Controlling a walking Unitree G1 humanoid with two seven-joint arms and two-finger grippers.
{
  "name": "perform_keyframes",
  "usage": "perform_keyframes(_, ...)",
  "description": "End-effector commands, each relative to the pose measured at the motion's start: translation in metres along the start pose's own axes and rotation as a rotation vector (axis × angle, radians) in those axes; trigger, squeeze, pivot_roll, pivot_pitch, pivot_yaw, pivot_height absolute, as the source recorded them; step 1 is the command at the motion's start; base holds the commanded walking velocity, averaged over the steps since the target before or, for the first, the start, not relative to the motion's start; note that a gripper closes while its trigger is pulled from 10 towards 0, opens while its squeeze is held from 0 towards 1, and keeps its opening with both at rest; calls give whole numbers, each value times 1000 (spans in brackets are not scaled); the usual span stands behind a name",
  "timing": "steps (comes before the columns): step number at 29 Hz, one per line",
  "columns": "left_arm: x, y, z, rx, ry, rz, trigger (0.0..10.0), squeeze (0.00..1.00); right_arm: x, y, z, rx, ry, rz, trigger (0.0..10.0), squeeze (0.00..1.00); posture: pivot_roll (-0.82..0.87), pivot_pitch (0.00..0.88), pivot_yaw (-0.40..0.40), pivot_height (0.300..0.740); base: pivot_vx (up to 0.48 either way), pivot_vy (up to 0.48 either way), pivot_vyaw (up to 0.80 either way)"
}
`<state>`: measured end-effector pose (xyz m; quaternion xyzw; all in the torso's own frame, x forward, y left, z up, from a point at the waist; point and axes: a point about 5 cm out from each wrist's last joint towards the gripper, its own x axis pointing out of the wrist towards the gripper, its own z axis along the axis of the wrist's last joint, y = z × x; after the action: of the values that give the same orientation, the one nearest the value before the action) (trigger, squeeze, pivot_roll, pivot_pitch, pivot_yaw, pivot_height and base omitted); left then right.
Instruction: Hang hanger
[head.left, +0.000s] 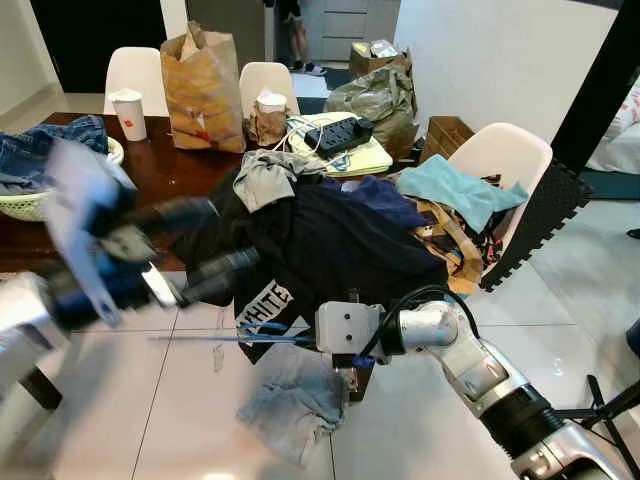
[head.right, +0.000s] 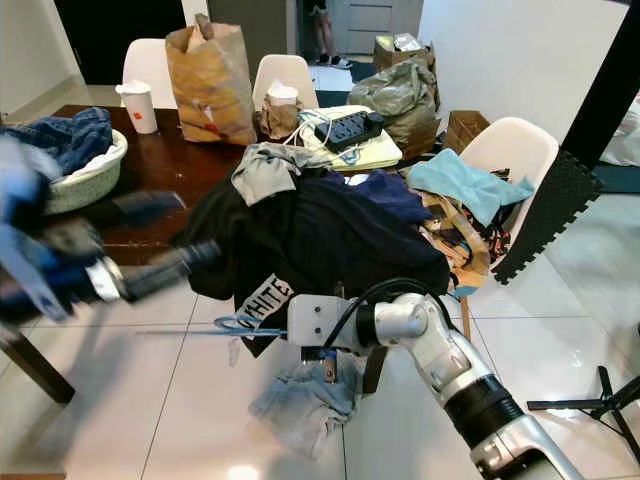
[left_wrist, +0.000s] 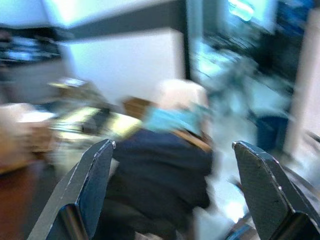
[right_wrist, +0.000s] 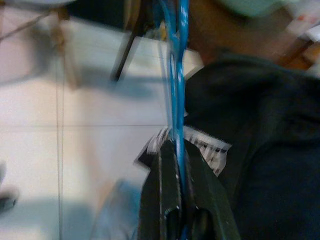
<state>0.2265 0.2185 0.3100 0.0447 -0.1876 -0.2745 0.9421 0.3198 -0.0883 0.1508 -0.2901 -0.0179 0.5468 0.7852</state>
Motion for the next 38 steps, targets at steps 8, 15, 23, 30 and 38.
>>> perform_keyframes(8,-20,31,-37,18,73,552,10000,0,6,-33,3,428,-149,-363,9882,0,66,0,-38,740,0,0,0)
perform_keyframes(15,-22,23,-55,52,110,738,10000,0,16,-30,7,640,-235,-373,10000,0,73,0,-40,740,0,0,0)
perform_keyframes(23,-12,14,-63,114,107,794,10000,0,24,-20,36,718,-421,-255,10000,0,74,0,-38,740,0,0,0)
perform_keyframes(30,-18,10,-69,122,109,840,10000,0,22,-24,41,746,-469,-266,10000,0,81,0,-42,740,78,0,223)
perform_keyframes(38,-28,6,-79,153,146,877,10000,0,16,-28,51,757,-541,-262,10000,0,82,0,-44,740,266,30,775)
